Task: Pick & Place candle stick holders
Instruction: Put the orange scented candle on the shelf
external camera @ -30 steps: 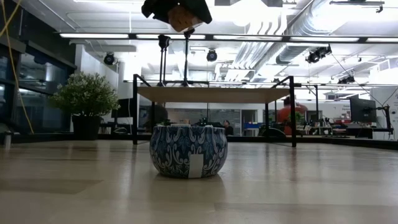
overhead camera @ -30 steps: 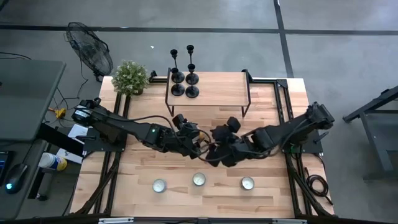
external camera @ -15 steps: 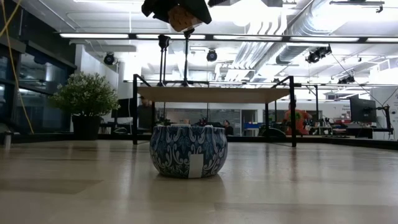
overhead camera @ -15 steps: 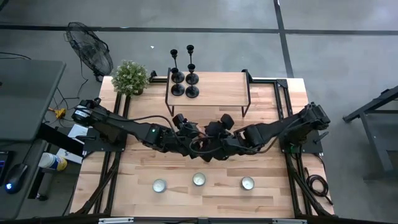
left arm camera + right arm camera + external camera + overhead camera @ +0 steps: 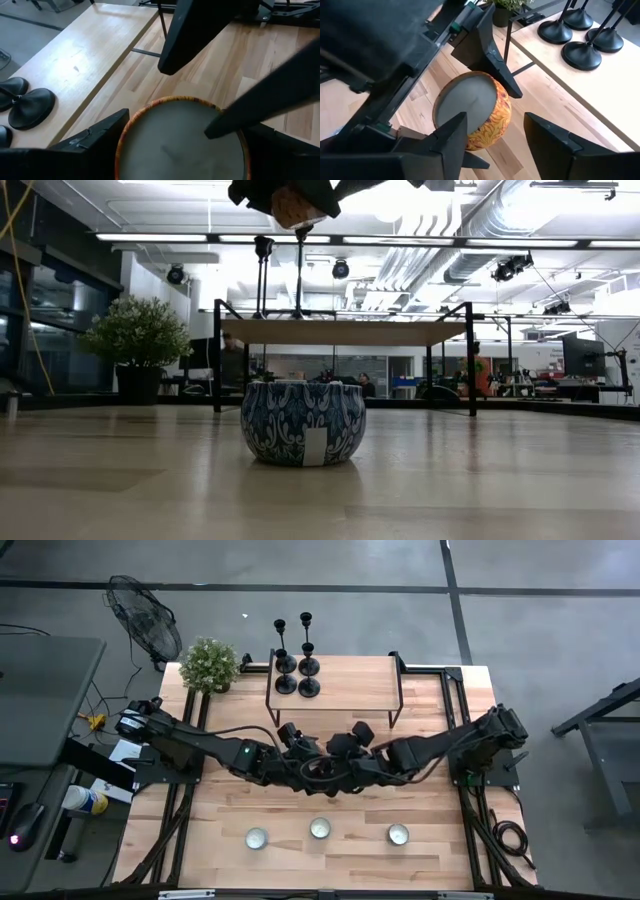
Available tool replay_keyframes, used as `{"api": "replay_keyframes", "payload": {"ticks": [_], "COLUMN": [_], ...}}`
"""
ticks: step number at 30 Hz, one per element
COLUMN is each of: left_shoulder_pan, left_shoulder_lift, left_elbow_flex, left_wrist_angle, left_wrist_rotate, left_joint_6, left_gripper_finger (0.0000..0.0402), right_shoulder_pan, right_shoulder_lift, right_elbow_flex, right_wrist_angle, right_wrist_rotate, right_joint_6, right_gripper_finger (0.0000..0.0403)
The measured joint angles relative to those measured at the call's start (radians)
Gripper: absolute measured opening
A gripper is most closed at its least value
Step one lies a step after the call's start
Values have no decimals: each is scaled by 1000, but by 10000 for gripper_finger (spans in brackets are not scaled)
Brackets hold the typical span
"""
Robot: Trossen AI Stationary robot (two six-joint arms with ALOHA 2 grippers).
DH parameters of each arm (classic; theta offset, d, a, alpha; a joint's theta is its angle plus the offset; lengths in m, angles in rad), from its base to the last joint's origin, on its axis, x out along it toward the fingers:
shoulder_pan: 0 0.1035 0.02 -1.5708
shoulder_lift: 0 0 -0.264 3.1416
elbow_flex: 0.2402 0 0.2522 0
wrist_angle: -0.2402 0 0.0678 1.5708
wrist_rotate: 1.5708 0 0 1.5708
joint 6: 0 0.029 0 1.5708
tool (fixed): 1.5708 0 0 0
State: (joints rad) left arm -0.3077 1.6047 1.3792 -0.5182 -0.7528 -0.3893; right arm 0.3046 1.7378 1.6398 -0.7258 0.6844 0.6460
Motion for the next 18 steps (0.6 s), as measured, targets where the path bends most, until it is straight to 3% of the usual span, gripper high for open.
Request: {"api": "replay_keyframes", "payload": {"ticks": [8, 18], "left_shoulder_pan": [0, 0], "left_shoulder_lift": [0, 0], "left_elbow_flex": [0, 0], "left_wrist_angle": [-3, -3], "left_wrist_rotate": [-15, -18], "left_joint_6": [11, 18], "left_gripper_finger": [303, 303], "right_shoulder_pan": [-31, -37], "right_shoulder_lift": [0, 1], "right_elbow_flex": [0, 0], "right_wrist_angle": [-2, -2], "right_wrist_rotate": [-75, -85], "right_joint_6": [-25, -26], "right_gripper_finger": [137, 88]}}
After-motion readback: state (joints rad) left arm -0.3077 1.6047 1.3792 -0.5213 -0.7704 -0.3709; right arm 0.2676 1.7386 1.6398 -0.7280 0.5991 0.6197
